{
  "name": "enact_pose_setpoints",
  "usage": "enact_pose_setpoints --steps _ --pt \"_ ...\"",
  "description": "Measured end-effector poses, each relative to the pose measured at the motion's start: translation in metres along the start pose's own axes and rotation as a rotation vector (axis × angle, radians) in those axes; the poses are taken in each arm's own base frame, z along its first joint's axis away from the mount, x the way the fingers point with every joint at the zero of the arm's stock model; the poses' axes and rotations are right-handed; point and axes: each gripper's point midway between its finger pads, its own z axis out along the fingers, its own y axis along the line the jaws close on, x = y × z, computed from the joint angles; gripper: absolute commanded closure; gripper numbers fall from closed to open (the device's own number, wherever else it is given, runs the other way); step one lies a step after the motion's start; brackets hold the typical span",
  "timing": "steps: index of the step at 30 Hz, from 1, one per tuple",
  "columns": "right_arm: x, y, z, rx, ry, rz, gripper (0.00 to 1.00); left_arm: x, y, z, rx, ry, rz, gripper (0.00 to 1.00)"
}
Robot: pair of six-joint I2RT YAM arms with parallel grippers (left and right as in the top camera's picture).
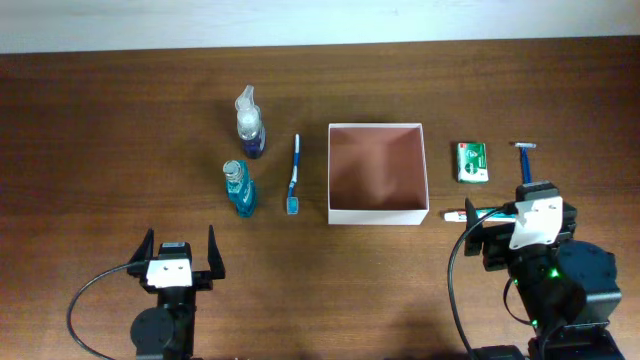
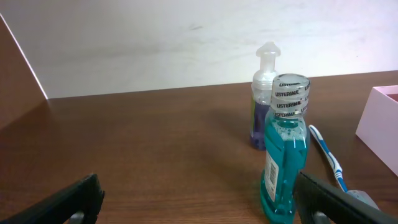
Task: Pack container
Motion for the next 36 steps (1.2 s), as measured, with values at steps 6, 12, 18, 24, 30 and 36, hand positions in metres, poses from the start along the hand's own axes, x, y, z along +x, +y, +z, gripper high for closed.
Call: enact_pose_setpoints --steps 6,12,18,24,30,36 --pt "0.011 -0.01 -0.001 0.06 0.047 0.096 0.01 0.0 0.0 0.0 0.0 0.0 0.0 0.01" --pt "0.012 -0.013 -0.001 0.08 0.048 0.129 0.01 0.0 0.0 0.0 0.0 0.0 0.0 0.01" --pt "0.013 -0.013 -0.001 0.084 0.05 0.139 0.01 0.0 0.0 0.0 0.0 0.0 0.0 0.01" --pt "0.022 -0.012 -0.001 0.081 0.089 0.136 0.01 0.0 0.0 0.0 0.0 0.0 0.0 0.01" --pt "0.039 -0.012 -0.004 0.089 0.158 0.13 0.01 0.0 0.0 0.0 0.0 0.0 0.0 0.01" --pt "0.033 -0.026 -0.005 0.168 0.128 0.128 0.01 0.0 0.0 0.0 0.0 0.0 0.0 0.01"
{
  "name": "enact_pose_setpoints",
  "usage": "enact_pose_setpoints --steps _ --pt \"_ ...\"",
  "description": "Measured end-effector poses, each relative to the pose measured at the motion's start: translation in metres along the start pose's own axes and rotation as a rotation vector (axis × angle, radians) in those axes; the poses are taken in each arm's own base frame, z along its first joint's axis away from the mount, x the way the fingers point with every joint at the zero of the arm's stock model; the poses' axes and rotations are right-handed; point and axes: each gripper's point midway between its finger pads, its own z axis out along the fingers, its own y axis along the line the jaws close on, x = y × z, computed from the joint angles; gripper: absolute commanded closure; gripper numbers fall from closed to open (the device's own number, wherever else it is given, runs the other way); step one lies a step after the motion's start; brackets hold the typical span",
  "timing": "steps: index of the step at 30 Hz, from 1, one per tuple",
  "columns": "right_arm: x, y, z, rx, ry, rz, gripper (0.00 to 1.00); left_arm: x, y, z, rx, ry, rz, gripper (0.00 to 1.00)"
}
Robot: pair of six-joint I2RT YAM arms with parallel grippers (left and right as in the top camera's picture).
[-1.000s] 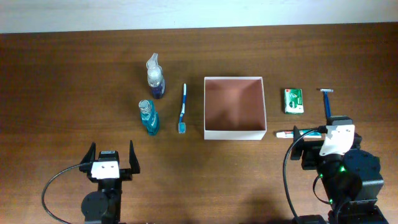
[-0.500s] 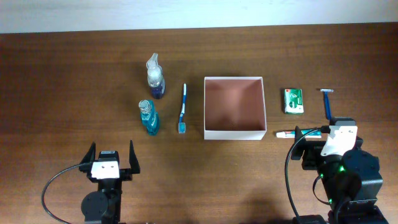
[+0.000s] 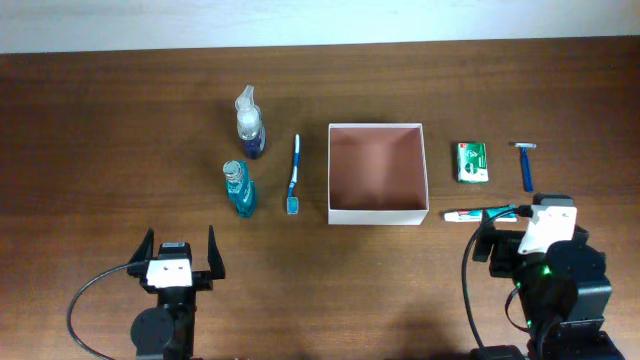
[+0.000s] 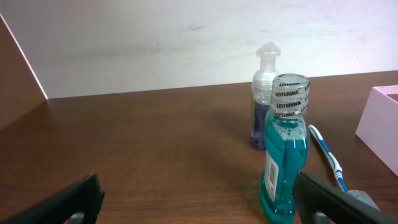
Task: Pack container
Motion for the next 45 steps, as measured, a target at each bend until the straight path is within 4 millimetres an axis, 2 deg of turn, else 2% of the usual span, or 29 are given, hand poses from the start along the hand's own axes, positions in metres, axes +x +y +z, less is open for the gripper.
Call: enact_pose_setpoints --steps 3,10,14,18,32,39,45 --pt "0.003 -0.005 -0.006 0.023 -0.003 0.0 0.01 0.0 0.0 0.0 0.0 0.0 0.0 0.01" --pt "0.029 -0.011 -0.031 0.025 0.027 -0.007 0.01 0.0 0.0 0.0 0.0 0.0 0.0 0.01" --pt "0.022 -0.014 -0.05 0.021 -0.069 0.018 0.01 0.0 0.0 0.0 0.0 0.0 0.0 0.01" --pt "0.017 -0.016 -0.06 0.019 -0.123 0.051 0.01 0.0 0.0 0.0 0.0 0.0 0.0 0.01" --pt "0.027 -0.019 -0.06 0.035 -0.091 0.134 0.01 0.0 0.0 0.0 0.0 0.0 0.0 0.01" --pt "0.04 -0.05 -0.063 0.218 -0.059 0.236 0.01 0.0 0.0 0.0 0.0 0.0 0.0 0.01" --pt "0.049 -0.062 -0.066 0.291 -0.042 0.283 0.01 0.0 0.0 0.0 0.0 0.0 0.0 0.01"
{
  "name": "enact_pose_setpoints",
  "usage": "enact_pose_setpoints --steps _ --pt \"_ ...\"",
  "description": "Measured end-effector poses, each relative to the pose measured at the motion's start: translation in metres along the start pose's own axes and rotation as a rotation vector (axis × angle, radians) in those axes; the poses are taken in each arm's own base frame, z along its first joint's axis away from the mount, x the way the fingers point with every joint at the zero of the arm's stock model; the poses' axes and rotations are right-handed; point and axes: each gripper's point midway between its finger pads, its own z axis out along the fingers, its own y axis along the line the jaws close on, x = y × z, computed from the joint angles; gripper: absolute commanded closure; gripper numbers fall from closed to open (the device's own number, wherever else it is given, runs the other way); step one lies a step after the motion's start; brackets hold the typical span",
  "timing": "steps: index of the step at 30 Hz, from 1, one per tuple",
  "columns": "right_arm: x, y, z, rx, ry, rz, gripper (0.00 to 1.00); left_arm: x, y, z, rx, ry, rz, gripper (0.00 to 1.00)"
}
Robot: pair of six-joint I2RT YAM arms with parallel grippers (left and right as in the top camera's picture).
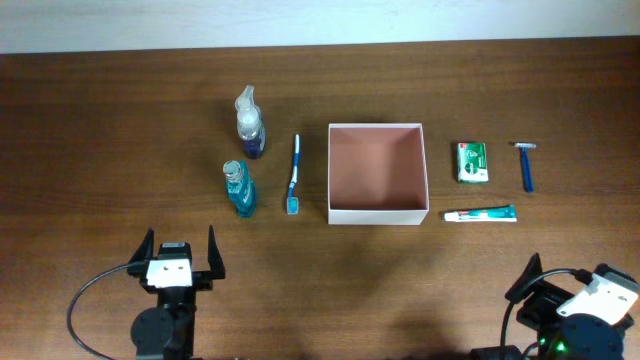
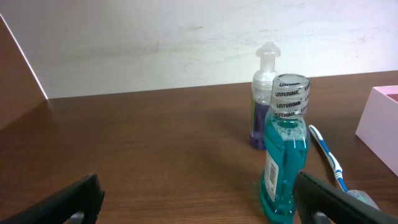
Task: Pack container
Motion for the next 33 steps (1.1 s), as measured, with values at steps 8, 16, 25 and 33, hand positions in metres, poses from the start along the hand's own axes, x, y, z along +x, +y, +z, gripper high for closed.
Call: enact_pose_setpoints --steps 8,16,25,33 --pt "-0.002 -0.017 -0.001 0.098 -0.02 0.013 0.01 0.0 0.0 0.0 0.0 0.0 0.0 0.01" --pt "-0.004 -0.015 -0.001 0.087 -0.025 0.025 0.01 0.0 0.0 0.0 0.0 0.0 0.0 0.01" --pt "-0.004 -0.014 -0.001 0.083 -0.024 0.025 0.01 -0.002 0.0 0.0 -0.001 -0.007 0.0 0.01" --pt "-0.004 -0.014 -0.001 0.078 -0.026 0.027 0.01 -0.066 -0.002 -0.009 0.021 -0.272 -0.007 0.01"
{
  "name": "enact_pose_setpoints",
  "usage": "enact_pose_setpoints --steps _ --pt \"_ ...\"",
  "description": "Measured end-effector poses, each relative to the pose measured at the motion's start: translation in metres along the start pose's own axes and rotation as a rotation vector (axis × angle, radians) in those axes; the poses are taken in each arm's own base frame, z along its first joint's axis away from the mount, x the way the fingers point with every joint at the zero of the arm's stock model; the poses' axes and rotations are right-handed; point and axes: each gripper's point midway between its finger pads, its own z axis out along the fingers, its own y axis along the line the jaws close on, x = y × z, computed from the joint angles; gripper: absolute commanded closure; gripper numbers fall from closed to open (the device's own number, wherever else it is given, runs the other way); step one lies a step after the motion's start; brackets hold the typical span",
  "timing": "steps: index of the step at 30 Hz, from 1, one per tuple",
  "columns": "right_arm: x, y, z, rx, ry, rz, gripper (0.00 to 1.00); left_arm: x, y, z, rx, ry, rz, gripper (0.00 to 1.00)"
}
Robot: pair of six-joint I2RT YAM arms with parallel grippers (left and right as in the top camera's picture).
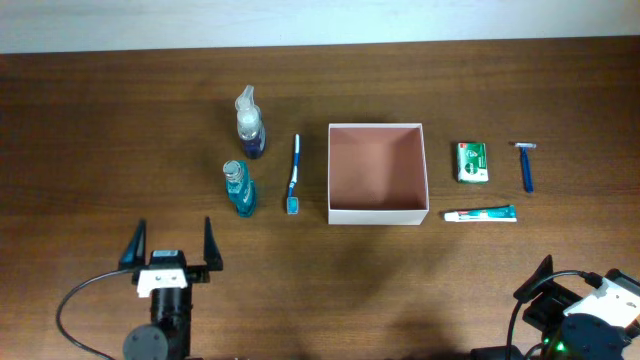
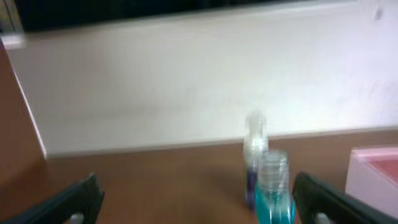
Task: Pack container
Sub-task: 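Reach the left gripper toward the teal Listerine bottle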
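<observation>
The white box with a pink inside (image 1: 378,215) stands open at mid-table. To its left lie a blue toothbrush (image 1: 294,175), a teal mouthwash bottle (image 1: 239,188) and a clear pump bottle (image 1: 249,123). On the box's right are a green pack (image 1: 471,162), a blue razor (image 1: 526,165) and a toothpaste tube (image 1: 480,214). My left gripper (image 1: 171,245) is open near the front edge, short of the mouthwash bottle (image 2: 272,186); its view is blurred. My right gripper (image 1: 560,290) sits at the front right corner, with only one finger showing.
A pale wall (image 2: 186,81) runs behind the table's far edge. The box's near corner (image 2: 373,174) shows at the right of the left wrist view. Bare wood lies between both grippers and the row of items.
My left gripper has lifted: its view is now blurred, shows more wall, and the bottles sit lower. From overhead it lies slightly further left. The right gripper barely shifted.
My right gripper was first over the toothpaste tube, beside the box. Then it stood a little nearer the front, with the tube left on the table. Later it was at the front right corner, where it stays. The left gripper held still and open until lifting now.
</observation>
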Motion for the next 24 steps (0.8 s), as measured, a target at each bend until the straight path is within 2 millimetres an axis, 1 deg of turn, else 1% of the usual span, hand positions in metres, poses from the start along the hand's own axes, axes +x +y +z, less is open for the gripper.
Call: enact_pose_setpoints --steps 3,8,12,16,19,21,22,24 --pt "0.0 0.0 0.0 0.0 0.0 0.001 0.01 -0.013 0.0 0.0 0.003 -0.037 -0.005 0.0" --pt "0.0 0.0 0.0 0.0 0.0 0.0 0.01 -0.053 0.003 -0.001 0.001 -0.088 -0.016 0.01" --pt "0.0 0.0 0.0 0.0 0.0 0.0 0.01 -0.098 0.009 0.004 -0.012 -0.129 -0.023 0.01" --pt "0.0 0.0 0.0 0.0 0.0 0.0 0.01 -0.154 0.012 0.01 -0.006 -0.191 -0.014 0.01" --pt "0.0 0.0 0.0 0.0 -0.001 0.0 0.01 -0.187 0.011 0.008 0.011 -0.256 0.0 0.01" --pt "0.0 0.0 0.0 0.0 -0.001 0.0 0.01 -0.194 0.006 0.008 0.043 -0.253 0.006 0.01" --pt "0.0 0.0 0.0 0.0 -0.001 0.0 0.01 -0.192 0.003 0.01 0.064 -0.224 0.009 0.01" --pt "0.0 0.0 0.0 0.0 0.0 0.001 0.01 -0.179 -0.005 0.019 0.113 -0.112 0.006 0.01"
